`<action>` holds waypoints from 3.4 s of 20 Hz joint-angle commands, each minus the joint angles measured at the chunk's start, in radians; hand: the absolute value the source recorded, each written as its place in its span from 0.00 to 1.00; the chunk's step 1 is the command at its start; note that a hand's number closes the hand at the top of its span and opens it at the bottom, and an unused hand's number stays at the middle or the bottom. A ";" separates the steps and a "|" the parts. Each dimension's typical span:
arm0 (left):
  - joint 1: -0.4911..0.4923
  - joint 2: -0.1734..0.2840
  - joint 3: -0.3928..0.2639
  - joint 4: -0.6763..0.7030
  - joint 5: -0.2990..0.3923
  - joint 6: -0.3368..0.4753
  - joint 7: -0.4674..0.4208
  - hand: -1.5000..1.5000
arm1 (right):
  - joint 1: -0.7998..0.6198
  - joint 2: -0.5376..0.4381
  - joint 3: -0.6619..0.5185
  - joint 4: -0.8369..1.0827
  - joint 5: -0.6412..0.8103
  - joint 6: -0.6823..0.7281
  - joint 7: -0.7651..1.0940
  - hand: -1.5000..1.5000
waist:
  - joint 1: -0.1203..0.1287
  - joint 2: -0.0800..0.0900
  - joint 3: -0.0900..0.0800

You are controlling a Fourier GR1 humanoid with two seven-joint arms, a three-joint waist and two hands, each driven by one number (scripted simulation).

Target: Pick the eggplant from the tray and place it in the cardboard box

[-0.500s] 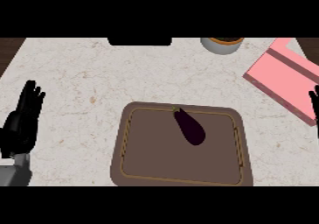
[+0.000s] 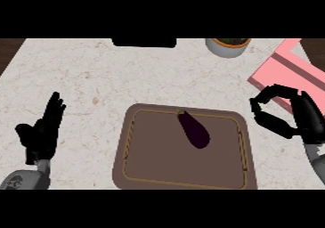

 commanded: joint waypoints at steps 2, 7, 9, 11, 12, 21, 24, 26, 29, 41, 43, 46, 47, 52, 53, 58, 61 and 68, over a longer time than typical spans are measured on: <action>-0.017 -0.058 -0.038 0.032 -0.025 0.034 0.044 0.50 | -0.046 0.069 0.192 -0.067 0.316 -0.163 0.179 0.00 | -0.027 -0.006 0.008; 0.051 -0.044 -0.030 -0.022 -0.025 0.024 0.037 0.50 | -0.123 -0.001 0.248 -0.174 0.495 -0.038 0.438 0.00 | -0.022 -0.012 0.008; -0.047 -0.047 -0.006 0.056 -0.033 0.044 0.081 0.50 | -0.157 -0.023 0.253 -0.215 0.503 0.068 0.548 0.00 | -0.038 -0.007 0.008; 0.010 -0.084 -0.035 0.028 -0.051 0.069 0.051 0.50 | -0.174 -0.040 0.272 -0.310 0.499 0.167 0.697 0.00 | -0.039 -0.012 0.007; 0.017 -0.071 -0.050 -0.014 -0.055 0.061 0.089 0.50 | -0.205 -0.030 0.271 -0.337 0.491 0.219 0.763 0.00 | -0.032 -0.012 0.008; -0.020 -0.058 -0.009 0.013 -0.056 0.032 0.086 0.50 | -0.468 0.164 0.287 -0.321 0.356 0.594 1.130 0.00 | -0.019 -0.005 0.009; -0.003 -0.066 -0.011 -0.027 -0.064 0.035 0.112 0.50 | -0.444 0.220 0.289 -0.259 0.379 0.627 1.134 0.00 | -0.023 -0.005 0.010; -0.036 -0.099 -0.027 0.036 -0.092 0.057 0.093 0.50 | -0.515 0.294 0.305 -0.176 0.375 0.657 1.177 0.00 | -0.021 -0.003 0.010; -0.047 -0.076 -0.007 0.008 -0.072 0.037 0.119 0.50 | -0.552 0.321 0.319 -0.112 0.357 0.706 1.239 0.00 | -0.018 -0.004 0.010; 0.034 -0.061 0.022 -0.055 -0.071 0.009 0.108 0.50 | -0.524 0.495 0.338 0.005 0.434 0.688 1.317 0.00 | -0.023 -0.007 0.011; -0.014 -0.100 0.000 -0.016 -0.103 0.045 0.123 0.50 | -0.492 0.500 0.367 0.027 0.476 0.683 1.304 0.00 | -0.031 -0.006 0.010; -0.021 -0.077 0.034 0.034 -0.077 -0.006 0.092 0.50 | -0.506 0.536 0.371 0.061 0.489 0.705 1.324 0.00 | -0.031 -0.005 0.010; 0.033 -0.114 0.011 -0.025 -0.082 0.025 0.091 0.50 | -0.487 0.535 0.376 0.038 0.491 0.714 1.351 0.00 | -0.029 -0.008 0.010; -0.008 -0.107 0.026 0.017 -0.093 0.005 0.074 0.50 | -0.516 0.607 0.354 0.196 0.567 0.666 1.284 0.00 | -0.025 -0.003 0.010; -0.022 -0.121 -0.004 -0.015 -0.131 0.051 0.125 0.50 | -0.494 0.576 0.338 0.123 0.547 0.717 1.316 0.00 | -0.033 -0.006 0.011; -0.024 -0.089 0.046 0.015 -0.099 -0.007 0.104 0.50 | -0.541 0.663 0.282 0.248 0.590 0.713 1.306 0.00 | -0.025 -0.003 0.010; 0.024 -0.115 0.023 -0.034 -0.112 0.005 0.102 0.50 | -0.465 0.646 0.310 0.201 0.640 0.710 1.299 0.00 | -0.029 -0.006 0.011; 0.000 -0.139 0.046 0.037 -0.144 0.029 0.050 0.50 | -0.503 0.644 0.235 0.346 0.692 0.747 1.190 0.00 | -0.029 -0.003 0.010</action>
